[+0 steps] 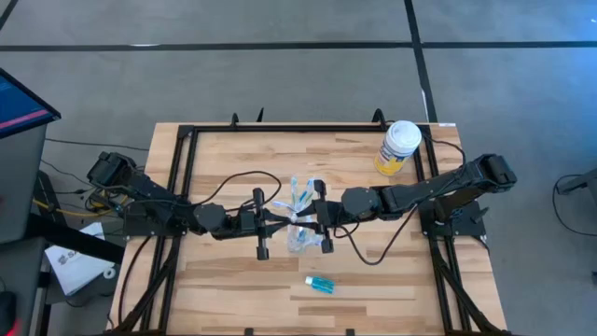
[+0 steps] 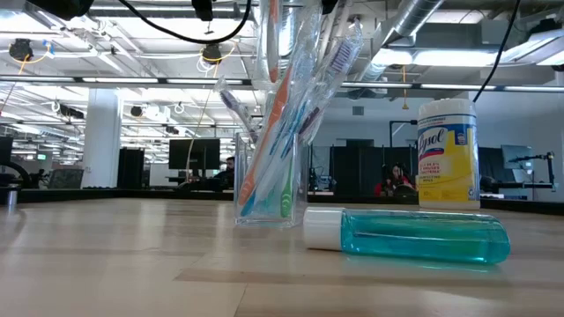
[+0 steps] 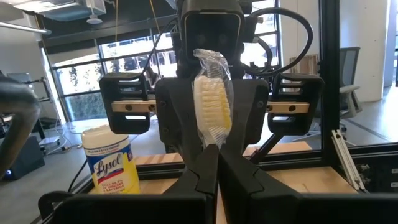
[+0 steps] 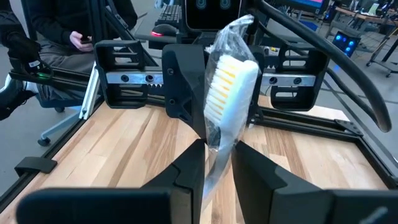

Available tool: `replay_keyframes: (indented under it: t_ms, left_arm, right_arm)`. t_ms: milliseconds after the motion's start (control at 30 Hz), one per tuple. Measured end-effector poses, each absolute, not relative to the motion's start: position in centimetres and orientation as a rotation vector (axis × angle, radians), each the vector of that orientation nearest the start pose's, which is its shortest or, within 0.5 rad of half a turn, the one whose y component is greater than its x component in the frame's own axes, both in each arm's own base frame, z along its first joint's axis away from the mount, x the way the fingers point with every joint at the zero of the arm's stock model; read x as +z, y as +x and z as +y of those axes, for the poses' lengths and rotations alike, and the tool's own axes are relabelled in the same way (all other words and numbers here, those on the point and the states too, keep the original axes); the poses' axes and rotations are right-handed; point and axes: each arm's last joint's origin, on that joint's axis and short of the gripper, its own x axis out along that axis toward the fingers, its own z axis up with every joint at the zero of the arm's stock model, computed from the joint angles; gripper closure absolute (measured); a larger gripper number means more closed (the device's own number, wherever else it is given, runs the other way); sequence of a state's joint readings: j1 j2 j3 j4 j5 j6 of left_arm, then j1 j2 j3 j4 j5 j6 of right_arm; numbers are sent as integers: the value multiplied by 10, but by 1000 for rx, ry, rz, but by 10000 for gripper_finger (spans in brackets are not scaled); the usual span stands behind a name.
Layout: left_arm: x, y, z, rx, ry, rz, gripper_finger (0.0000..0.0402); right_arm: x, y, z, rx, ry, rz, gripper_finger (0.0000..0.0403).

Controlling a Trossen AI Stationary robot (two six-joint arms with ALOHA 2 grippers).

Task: Pick & Place toothbrushing station
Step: Put the orange toothbrush into the transparent organizer

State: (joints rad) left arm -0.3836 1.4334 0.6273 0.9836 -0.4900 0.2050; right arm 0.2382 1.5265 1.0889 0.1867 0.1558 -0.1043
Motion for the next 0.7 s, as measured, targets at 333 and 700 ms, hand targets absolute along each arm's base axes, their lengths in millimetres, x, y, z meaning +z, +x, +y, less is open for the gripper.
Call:
replay_keyframes:
  t_ms: [333, 700]
  left_arm:
    - [246, 273, -95, 124, 129, -149, 401]
    - [247, 273, -95, 127, 128, -152, 401]
  right_arm:
    - [293, 340, 78, 93, -154, 249, 333]
    - [293, 340, 78, 94, -161, 250, 384]
